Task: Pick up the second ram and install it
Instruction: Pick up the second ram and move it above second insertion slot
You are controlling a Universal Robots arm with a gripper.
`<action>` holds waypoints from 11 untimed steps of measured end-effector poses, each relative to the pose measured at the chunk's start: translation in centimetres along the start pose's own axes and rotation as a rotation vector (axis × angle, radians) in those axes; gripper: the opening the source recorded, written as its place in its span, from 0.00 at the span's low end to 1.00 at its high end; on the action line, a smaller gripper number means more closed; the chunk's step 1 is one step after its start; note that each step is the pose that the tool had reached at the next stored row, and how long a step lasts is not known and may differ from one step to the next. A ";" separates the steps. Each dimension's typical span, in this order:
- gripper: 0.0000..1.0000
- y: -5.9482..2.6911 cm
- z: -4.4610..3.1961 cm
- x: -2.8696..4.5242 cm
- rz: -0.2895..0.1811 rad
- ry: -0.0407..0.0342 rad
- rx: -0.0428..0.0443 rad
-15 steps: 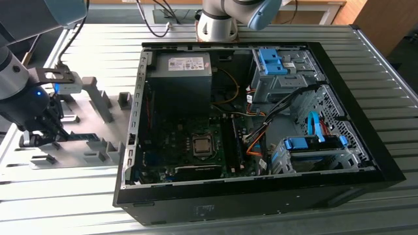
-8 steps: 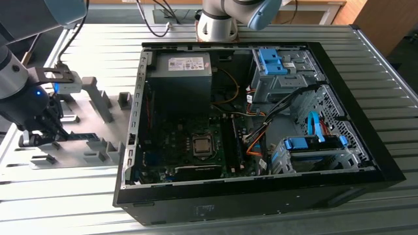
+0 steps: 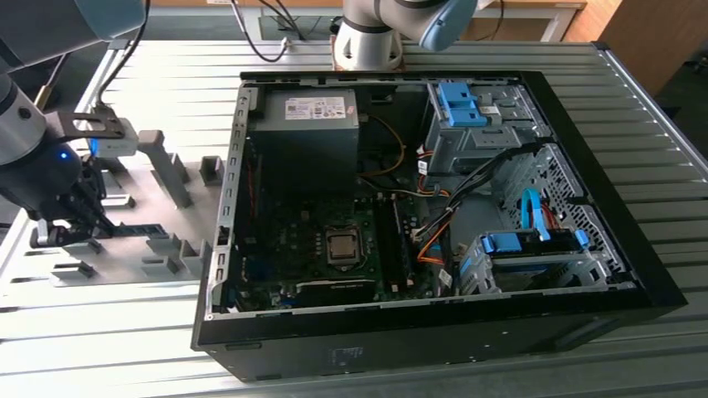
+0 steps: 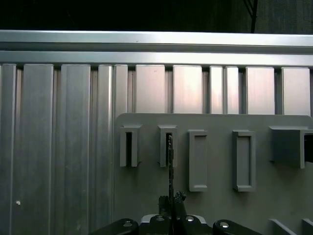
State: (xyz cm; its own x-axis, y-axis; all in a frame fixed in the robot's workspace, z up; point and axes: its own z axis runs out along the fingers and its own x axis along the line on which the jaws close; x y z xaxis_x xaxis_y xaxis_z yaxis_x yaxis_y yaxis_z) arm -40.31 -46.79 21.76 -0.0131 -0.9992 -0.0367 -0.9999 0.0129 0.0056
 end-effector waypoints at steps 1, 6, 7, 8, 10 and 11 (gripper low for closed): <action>0.14 0.00 -0.02 0.00 0.000 0.0000 0.0001; 0.14 0.00 -0.11 0.00 0.000 0.0000 -0.0001; 0.14 0.00 -0.13 0.00 0.000 0.0001 -0.0002; 0.14 0.00 -0.15 0.00 0.000 0.0001 -0.0002; 0.14 0.00 -0.19 -0.01 0.000 0.0001 -0.0001; 0.14 0.00 -0.23 -0.01 0.000 0.0001 -0.0002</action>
State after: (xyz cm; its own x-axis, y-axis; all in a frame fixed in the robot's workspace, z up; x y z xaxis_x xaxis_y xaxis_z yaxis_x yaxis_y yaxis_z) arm -40.31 -46.79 21.99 -0.0132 -0.9992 -0.0366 -0.9999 0.0130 0.0057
